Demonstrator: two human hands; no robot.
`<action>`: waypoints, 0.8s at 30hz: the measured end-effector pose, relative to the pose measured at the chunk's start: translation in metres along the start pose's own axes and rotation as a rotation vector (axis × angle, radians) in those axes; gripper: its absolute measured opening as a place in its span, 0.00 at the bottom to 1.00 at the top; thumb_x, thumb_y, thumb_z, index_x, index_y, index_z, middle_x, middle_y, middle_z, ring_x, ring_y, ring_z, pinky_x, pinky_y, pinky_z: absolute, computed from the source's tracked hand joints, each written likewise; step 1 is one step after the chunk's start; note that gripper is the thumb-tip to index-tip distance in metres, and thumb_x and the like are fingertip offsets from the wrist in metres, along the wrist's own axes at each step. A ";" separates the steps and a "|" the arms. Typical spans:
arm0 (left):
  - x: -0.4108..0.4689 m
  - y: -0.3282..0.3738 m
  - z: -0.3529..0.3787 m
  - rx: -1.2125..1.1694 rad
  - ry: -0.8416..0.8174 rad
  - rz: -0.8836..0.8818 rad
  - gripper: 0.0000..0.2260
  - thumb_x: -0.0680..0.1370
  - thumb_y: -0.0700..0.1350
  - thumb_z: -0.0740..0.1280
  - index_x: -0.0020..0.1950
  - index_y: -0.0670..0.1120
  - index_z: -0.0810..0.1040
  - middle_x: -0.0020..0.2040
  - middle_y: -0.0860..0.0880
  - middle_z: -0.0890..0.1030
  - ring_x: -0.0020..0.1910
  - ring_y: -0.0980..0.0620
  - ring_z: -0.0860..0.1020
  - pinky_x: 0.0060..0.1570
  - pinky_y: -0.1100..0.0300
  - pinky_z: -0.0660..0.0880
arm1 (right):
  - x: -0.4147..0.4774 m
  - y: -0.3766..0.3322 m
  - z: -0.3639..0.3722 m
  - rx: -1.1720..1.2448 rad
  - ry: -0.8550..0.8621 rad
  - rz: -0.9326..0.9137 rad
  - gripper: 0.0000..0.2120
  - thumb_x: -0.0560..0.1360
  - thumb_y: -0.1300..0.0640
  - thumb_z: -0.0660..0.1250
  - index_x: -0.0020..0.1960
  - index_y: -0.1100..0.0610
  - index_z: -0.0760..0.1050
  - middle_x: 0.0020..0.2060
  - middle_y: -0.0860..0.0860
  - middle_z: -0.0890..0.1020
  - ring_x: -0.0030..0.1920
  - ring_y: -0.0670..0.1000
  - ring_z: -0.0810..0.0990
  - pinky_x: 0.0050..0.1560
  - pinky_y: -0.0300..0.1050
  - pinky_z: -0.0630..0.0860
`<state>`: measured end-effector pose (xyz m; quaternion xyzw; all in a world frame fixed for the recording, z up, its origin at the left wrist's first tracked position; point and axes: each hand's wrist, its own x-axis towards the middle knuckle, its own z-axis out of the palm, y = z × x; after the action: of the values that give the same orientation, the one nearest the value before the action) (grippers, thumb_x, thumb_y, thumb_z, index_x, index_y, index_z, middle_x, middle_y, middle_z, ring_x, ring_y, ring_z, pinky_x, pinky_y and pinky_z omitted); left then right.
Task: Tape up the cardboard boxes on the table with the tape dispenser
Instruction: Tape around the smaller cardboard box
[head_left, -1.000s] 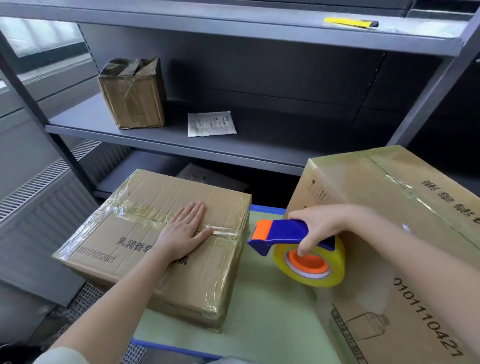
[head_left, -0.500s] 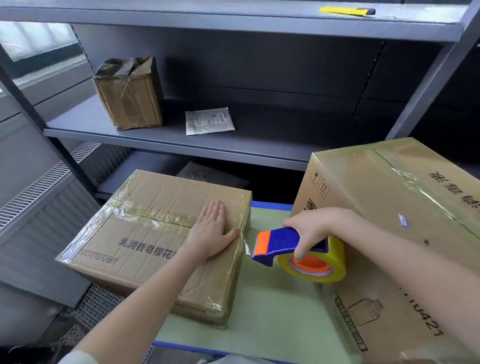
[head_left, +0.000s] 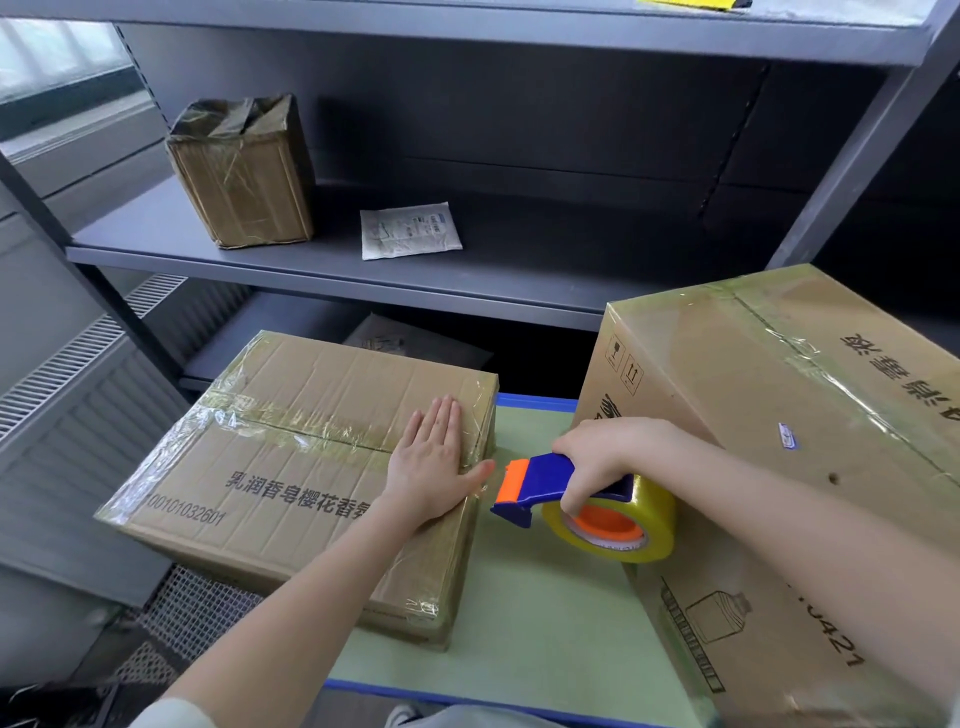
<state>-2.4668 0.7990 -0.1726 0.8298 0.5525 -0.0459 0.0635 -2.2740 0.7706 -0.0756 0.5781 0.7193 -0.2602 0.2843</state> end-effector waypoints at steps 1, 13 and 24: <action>0.000 0.001 0.001 0.006 0.009 0.000 0.39 0.77 0.67 0.43 0.76 0.41 0.38 0.77 0.46 0.39 0.76 0.52 0.37 0.73 0.56 0.35 | 0.002 -0.001 0.000 0.000 -0.003 0.004 0.25 0.69 0.46 0.71 0.61 0.54 0.68 0.53 0.53 0.77 0.50 0.52 0.77 0.41 0.41 0.74; 0.000 0.004 -0.003 0.012 -0.010 -0.016 0.37 0.75 0.62 0.43 0.76 0.40 0.38 0.77 0.45 0.39 0.76 0.51 0.37 0.73 0.55 0.35 | 0.025 -0.016 -0.011 -0.077 -0.119 0.083 0.18 0.65 0.43 0.70 0.48 0.55 0.76 0.41 0.52 0.79 0.40 0.53 0.77 0.37 0.42 0.72; 0.006 0.033 -0.007 -0.005 -0.149 -0.207 0.42 0.75 0.45 0.62 0.74 0.35 0.33 0.75 0.38 0.35 0.74 0.38 0.34 0.73 0.45 0.37 | 0.035 0.001 0.001 0.057 -0.083 0.090 0.15 0.69 0.44 0.68 0.35 0.54 0.70 0.33 0.50 0.74 0.33 0.51 0.71 0.32 0.41 0.67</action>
<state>-2.4336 0.7932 -0.1644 0.7623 0.6292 -0.1125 0.1015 -2.2787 0.7937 -0.1013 0.6064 0.6725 -0.2910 0.3087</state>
